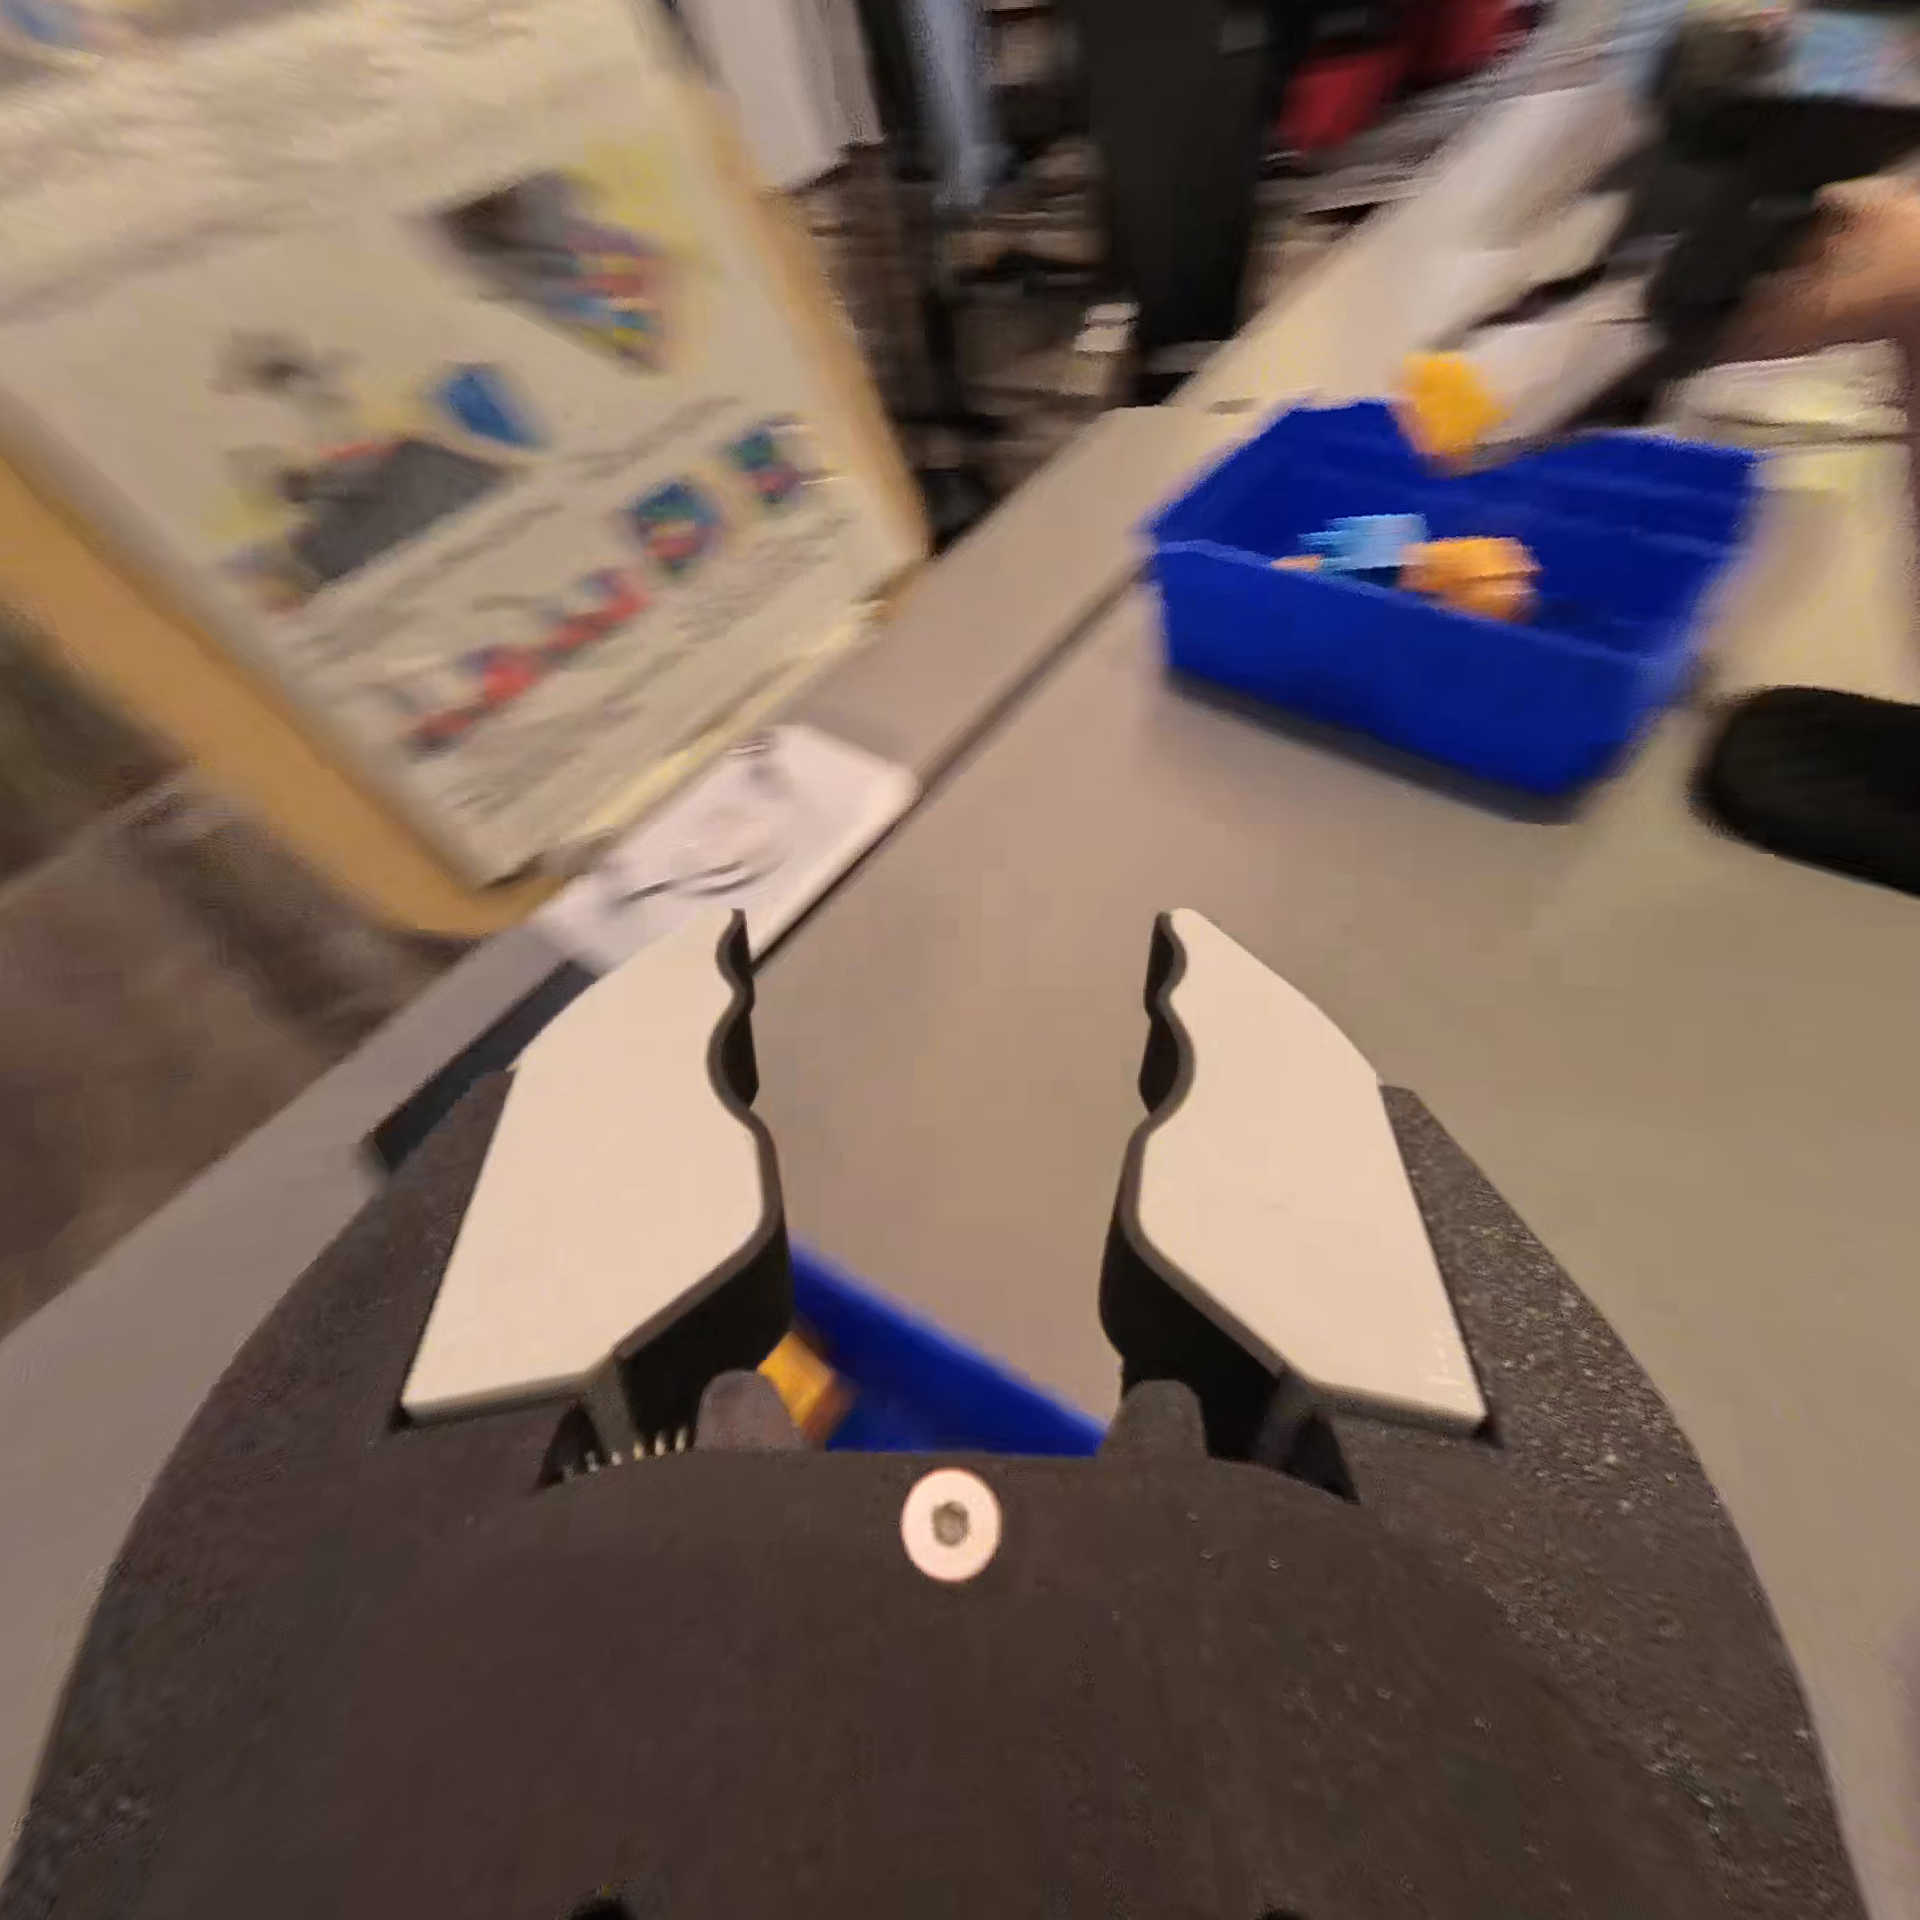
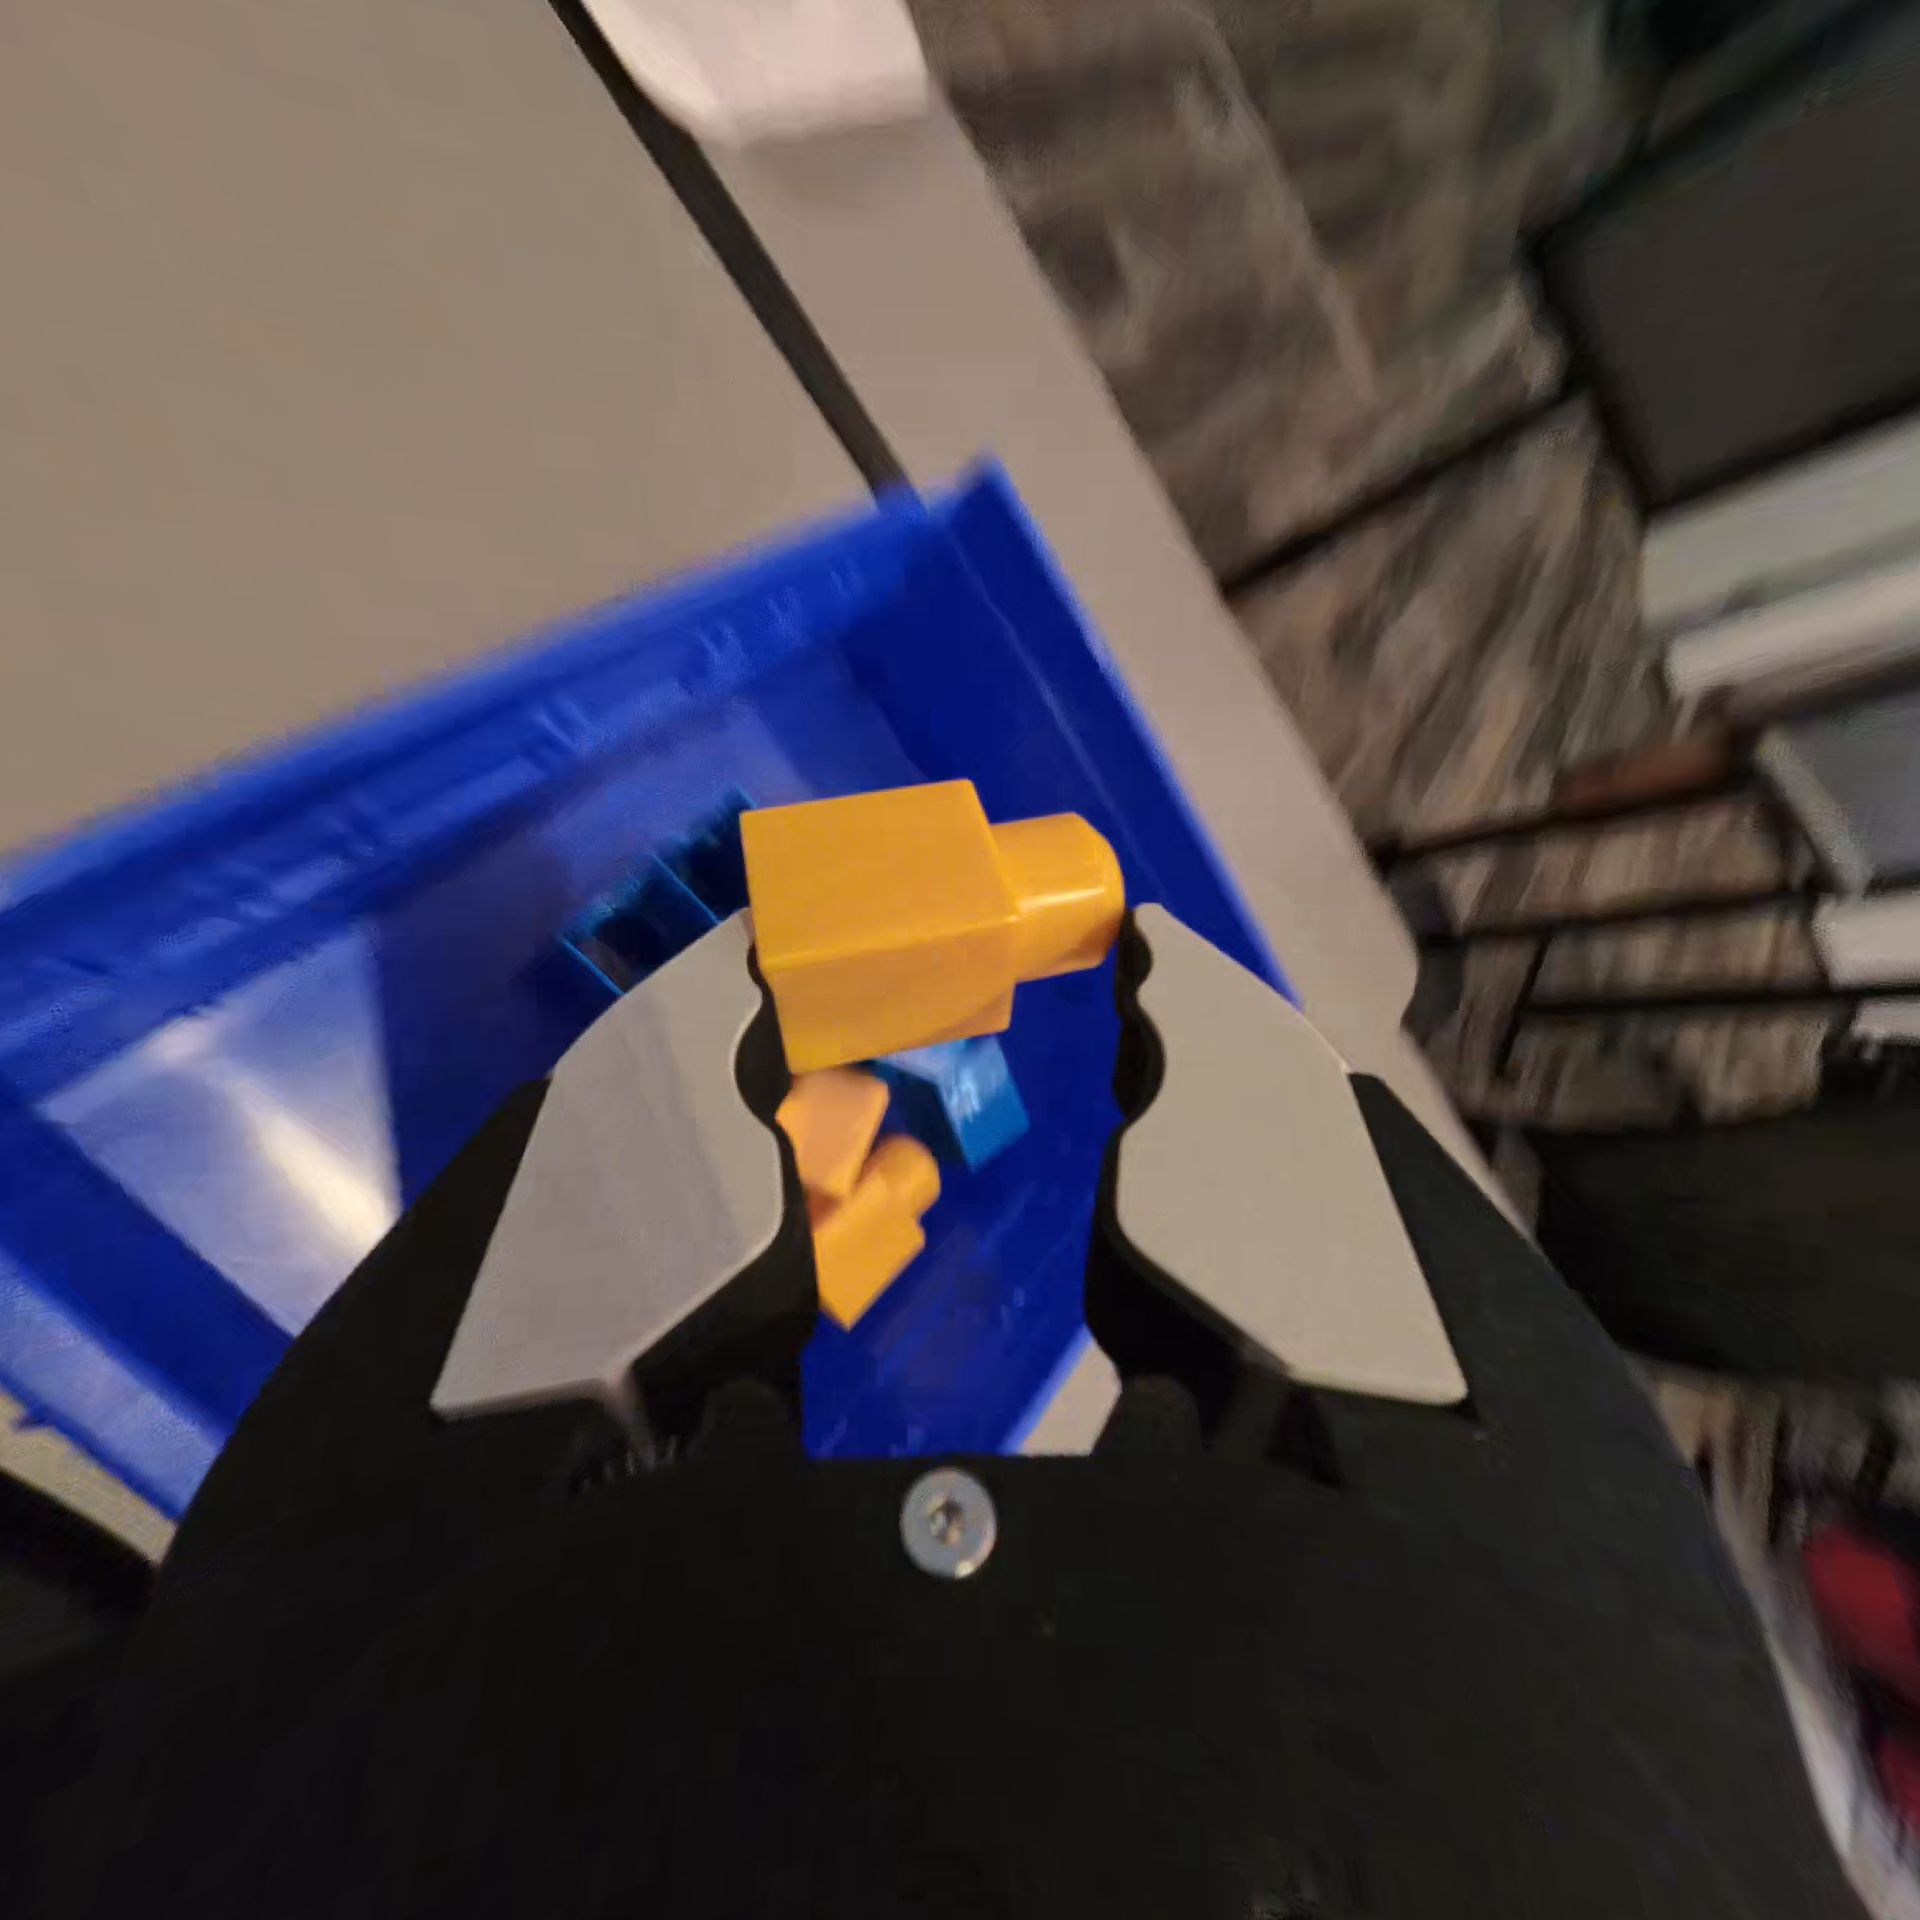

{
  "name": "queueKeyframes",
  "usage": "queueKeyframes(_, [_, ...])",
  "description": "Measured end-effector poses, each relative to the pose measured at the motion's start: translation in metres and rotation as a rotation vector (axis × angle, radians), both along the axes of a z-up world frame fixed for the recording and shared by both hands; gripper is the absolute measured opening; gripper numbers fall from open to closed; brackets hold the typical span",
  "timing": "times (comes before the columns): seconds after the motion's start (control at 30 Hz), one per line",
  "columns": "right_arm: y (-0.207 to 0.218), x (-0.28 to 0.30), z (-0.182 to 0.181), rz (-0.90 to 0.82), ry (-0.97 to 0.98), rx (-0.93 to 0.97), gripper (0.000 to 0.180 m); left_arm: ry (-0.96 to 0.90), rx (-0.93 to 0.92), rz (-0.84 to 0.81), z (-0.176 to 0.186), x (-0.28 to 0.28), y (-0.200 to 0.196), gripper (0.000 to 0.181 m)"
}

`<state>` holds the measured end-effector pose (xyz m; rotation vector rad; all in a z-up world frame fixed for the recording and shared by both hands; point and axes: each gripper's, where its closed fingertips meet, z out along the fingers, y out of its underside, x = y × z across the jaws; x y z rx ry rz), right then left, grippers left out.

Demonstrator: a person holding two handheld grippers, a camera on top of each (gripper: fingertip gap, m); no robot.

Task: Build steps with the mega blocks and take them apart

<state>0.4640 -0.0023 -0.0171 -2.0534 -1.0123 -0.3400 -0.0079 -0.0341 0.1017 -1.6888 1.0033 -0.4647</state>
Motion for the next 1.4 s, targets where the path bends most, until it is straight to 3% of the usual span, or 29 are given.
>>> queueKeyframes(0.1, [0.007,0.051,-0.043,-0.236,0.032,-0.171,0.062,0.062,0.015,0.214,-0.008,-0.066,0.015,0.065])
queueKeyframes(0.23, [0.002,0.08,-0.072,-0.359,0.001,-0.271,0.067,0.304,-0.254,0.36,-0.066,-0.13,0.003,0.065])
queueKeyframes(0.43, [0.008,0.065,-0.043,-0.313,0.03,-0.152,0.073,0.538,-0.721,0.61,-0.135,-0.191,-0.037,0.074])
queueKeyframes(0.73, [0.006,0.051,-0.051,-0.256,-0.063,-0.187,0.073,0.525,-0.972,0.746,-0.173,-0.205,-0.029,0.08])
queueKeyframes(0.93, [0.007,0.044,-0.054,-0.229,-0.08,-0.203,0.073,0.603,-1.065,0.764,-0.195,-0.213,-0.031,0.077])
queueKeyframes(1.1, [0.007,0.036,-0.059,-0.206,-0.098,-0.223,0.073,0.627,-1.113,0.727,-0.207,-0.208,-0.029,0.048])
queueKeyframes(1.27, [0.009,0.032,-0.059,-0.196,-0.123,-0.224,0.073,0.655,-1.019,0.726,-0.198,-0.205,-0.015,0.047])
queueKeyframes(1.4, [0.011,0.031,-0.04,-0.226,-0.122,-0.159,0.072,0.582,-0.854,0.713,-0.165,-0.192,-0.004,0.047])
